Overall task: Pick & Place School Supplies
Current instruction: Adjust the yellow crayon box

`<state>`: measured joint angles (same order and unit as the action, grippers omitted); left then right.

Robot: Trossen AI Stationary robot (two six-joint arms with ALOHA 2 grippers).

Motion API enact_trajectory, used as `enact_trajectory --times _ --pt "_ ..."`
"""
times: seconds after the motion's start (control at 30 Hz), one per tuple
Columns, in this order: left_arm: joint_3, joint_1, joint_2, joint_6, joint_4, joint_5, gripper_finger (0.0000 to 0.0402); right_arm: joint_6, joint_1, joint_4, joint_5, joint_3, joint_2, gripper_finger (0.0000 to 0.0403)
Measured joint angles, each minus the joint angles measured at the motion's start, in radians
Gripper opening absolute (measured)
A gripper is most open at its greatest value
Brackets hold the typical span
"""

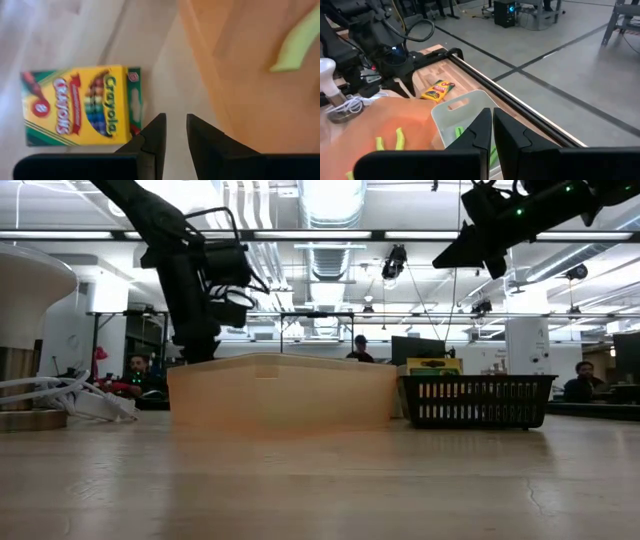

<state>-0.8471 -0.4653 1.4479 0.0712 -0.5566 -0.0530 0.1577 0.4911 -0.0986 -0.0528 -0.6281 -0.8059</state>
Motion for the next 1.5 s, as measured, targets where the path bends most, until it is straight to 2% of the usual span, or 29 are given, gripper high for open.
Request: enact_trajectory --times 0.27,0.4,0.57,0.73,0.8,0.97,1.03,1.23,1.5 --pt "0.000 0.011 0.000 -0.021 0.023 -0.120 0.0080 -0.001 0.000 -0.001 0.000 0.000 -0.004 0.0018" --pt "0.000 0.012 0.000 -0.004 0.006 -0.124 0.0080 -0.001 0.000 -0.001 0.000 0.000 -0.008 0.0018" --pt "-0.004 0.012 -0.012 0.087 -0.038 -0.125 0.0080 -0.001 0.000 -0.001 0.000 -0.001 -0.008 0.0018" --pt "-0.004 0.011 -0.049 0.075 -0.046 -0.125 0.0081 -0.001 0.000 0.000 0.000 -0.001 -0.008 0.0018" --pt "-0.005 0.011 -0.068 0.019 -0.049 -0.124 0.0081 -0.001 0.000 0.000 0.000 -0.002 -0.008 0.0018" --pt "-0.052 0.011 -0.103 -0.277 -0.123 -0.122 0.0081 -0.001 0.000 -0.001 0.000 -0.002 -0.008 0.0018" --pt "-0.076 0.008 -0.113 -0.349 -0.169 -0.123 0.0081 0.000 0.000 -0.001 0.000 -0.002 -0.008 0.0018" --pt "-0.101 0.008 -0.126 -0.477 -0.167 -0.090 0.0081 0.000 0.000 0.000 0.000 -0.002 -0.008 0.0018" --pt "-0.099 0.002 -0.125 -0.546 -0.170 -0.085 0.0081 -0.001 0.000 0.000 0.000 -0.002 -0.008 0.0018"
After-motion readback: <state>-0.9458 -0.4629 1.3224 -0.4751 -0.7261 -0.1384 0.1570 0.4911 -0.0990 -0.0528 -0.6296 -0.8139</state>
